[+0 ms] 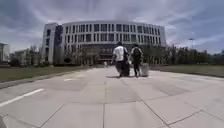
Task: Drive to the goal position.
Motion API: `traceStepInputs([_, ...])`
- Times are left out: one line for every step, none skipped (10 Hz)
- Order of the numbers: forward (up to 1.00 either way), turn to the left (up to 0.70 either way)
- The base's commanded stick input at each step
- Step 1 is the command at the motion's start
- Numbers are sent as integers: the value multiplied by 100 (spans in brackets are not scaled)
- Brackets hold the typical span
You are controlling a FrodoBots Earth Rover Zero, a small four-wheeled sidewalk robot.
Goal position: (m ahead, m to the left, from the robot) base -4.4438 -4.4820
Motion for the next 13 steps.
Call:
traceStepInputs([0,-48])
traceStepInputs([0,-48])
traceStepInputs([0,-48])
traceStepInputs([0,-48])
traceStepInputs([0,-48])
traceStepInputs([0,-48])
traceStepInputs([0,-48])
traceStepInputs([0,-48])
traceStepInputs([0,-48])
traceStepInputs([0,-48])
traceStepInputs([0,-48])
traceStepInputs([0,-48])
traceStepInputs([0,-48])
